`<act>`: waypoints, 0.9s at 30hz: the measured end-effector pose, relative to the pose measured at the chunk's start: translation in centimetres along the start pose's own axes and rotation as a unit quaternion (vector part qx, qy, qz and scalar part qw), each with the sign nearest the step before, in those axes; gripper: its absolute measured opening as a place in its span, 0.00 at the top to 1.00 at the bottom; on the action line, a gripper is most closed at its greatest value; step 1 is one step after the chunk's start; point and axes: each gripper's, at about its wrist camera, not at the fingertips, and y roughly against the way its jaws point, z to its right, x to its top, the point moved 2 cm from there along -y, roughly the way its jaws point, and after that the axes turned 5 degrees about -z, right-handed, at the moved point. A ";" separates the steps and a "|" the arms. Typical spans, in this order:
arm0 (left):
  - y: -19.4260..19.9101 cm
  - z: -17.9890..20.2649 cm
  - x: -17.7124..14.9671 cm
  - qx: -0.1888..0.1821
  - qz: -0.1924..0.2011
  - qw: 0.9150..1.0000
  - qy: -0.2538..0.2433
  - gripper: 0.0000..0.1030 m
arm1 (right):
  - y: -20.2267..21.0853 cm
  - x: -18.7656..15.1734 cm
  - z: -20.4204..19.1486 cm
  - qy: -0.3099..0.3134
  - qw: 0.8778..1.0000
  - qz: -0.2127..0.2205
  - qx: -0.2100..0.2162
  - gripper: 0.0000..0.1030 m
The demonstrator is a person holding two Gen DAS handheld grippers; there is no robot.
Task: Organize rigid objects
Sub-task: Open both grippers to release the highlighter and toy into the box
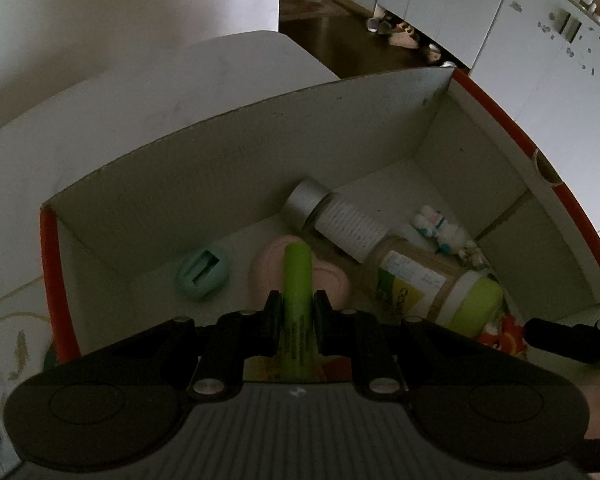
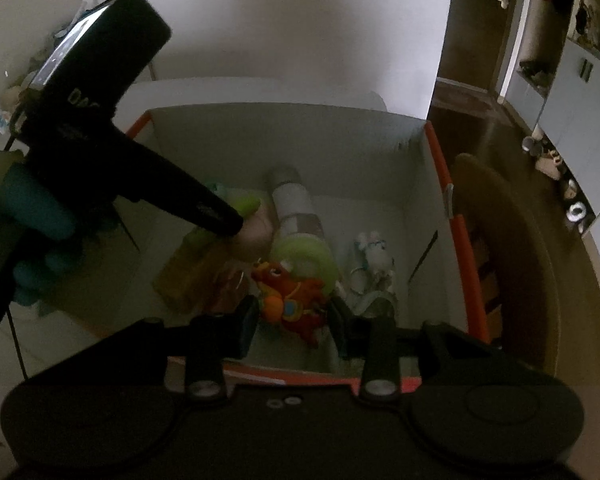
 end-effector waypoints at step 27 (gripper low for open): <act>9.8 0.2 -5.1 -0.002 0.114 0.993 -0.007 0.84 | 5.5 0.1 -0.8 -0.029 0.998 0.047 0.012 0.38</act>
